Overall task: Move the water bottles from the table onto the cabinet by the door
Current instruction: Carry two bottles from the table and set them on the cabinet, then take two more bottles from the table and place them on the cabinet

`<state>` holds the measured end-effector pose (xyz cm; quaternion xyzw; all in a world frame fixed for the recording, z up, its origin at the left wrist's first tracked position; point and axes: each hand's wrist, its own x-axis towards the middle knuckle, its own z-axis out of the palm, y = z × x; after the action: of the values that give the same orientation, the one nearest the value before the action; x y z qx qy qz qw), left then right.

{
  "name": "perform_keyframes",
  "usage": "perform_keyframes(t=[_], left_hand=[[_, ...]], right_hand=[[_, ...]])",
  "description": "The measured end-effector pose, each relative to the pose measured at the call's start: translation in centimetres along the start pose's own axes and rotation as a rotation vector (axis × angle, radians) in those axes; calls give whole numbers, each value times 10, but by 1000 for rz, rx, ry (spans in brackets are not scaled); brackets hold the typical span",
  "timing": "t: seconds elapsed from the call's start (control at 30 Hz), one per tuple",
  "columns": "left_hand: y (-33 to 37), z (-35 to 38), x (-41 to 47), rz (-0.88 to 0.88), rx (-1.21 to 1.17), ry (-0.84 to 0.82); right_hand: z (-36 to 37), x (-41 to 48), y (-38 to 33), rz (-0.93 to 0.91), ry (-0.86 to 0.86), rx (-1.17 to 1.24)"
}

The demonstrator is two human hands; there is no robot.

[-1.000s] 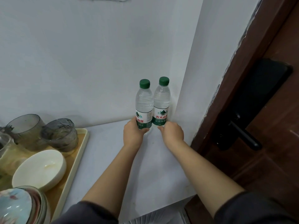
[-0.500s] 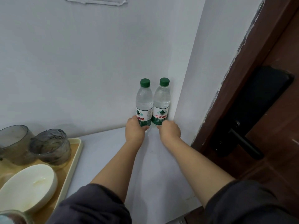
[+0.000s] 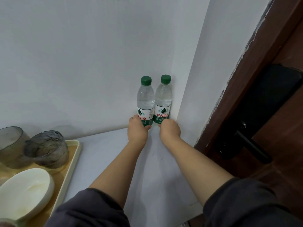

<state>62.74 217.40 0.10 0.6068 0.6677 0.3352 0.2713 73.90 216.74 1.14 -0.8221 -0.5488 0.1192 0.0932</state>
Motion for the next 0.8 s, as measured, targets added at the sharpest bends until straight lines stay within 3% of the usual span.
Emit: perform_keyframes(t=[0.57, 0.8], left_hand=[[1, -2, -8, -20, 37, -9], [-22, -16, -74, 30, 577, -39]], right_hand=[[-7, -20, 11, -46, 13, -62], [-9, -84, 63, -249, 95, -181]])
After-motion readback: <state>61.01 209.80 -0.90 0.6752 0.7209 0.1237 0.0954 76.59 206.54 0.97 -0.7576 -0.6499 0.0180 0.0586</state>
